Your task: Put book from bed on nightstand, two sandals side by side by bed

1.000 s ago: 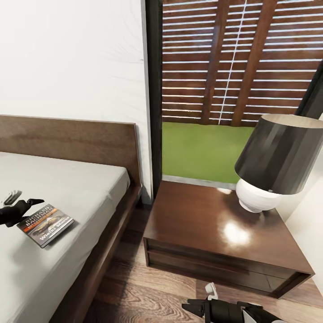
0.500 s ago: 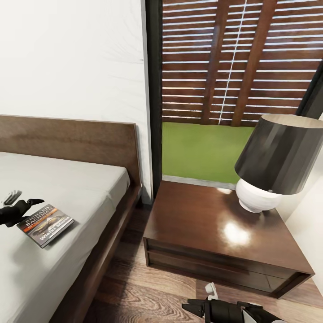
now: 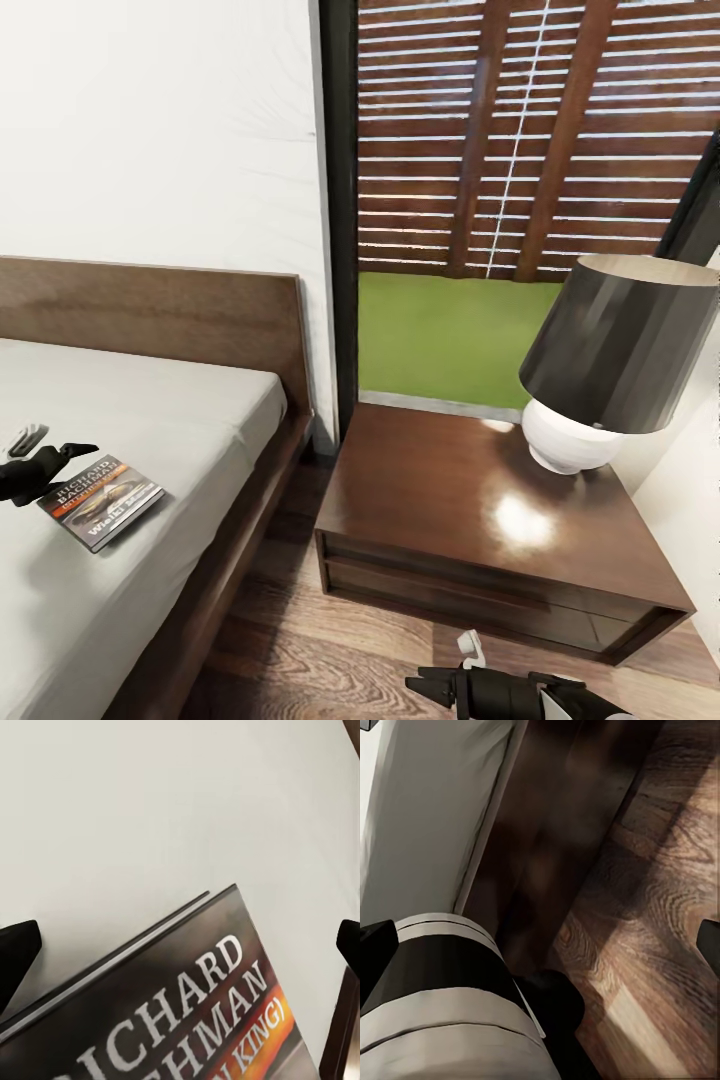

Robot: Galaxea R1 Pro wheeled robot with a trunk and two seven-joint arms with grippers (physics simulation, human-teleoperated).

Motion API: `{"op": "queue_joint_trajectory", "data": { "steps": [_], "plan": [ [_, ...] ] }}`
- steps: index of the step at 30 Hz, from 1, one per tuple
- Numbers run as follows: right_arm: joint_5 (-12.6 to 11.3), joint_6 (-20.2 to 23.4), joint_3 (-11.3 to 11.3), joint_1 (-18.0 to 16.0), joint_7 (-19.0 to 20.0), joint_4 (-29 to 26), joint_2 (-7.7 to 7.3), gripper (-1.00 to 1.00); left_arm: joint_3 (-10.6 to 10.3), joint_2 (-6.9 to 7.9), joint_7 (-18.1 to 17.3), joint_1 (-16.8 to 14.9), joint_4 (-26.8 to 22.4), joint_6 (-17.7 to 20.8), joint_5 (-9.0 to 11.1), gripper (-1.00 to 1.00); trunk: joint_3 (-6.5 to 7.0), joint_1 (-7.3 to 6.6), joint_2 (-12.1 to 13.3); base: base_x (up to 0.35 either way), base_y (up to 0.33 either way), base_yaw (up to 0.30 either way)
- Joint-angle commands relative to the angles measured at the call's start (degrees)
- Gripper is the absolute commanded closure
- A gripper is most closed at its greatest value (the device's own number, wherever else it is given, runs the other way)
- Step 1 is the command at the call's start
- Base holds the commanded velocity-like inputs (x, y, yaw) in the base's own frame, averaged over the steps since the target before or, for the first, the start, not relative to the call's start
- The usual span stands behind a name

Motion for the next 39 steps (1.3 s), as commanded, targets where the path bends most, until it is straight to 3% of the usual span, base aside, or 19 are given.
{"op": "queue_joint_trajectory", "data": {
  "steps": [1, 39],
  "plan": [
    [-0.52, 0.25, 0.48, -0.02, 0.14, -0.03, -0.02, -1.0, -0.9, 0.01, 0.09, -0.01, 0.04, 0.54, 0.27, -1.0, -0.06, -0.01, -0.02, 0.0, -0.076, 0.0],
    [-0.52, 0.25, 0.57, -0.02, 0.14, -0.04, 0.15, -1.0, -0.9, 0.0, 0.09, -0.01, 0.04, 0.55, 0.23, -1.0, -0.06, -0.01, -0.02, 0.0, -0.024, 0.0]
  ]
}}
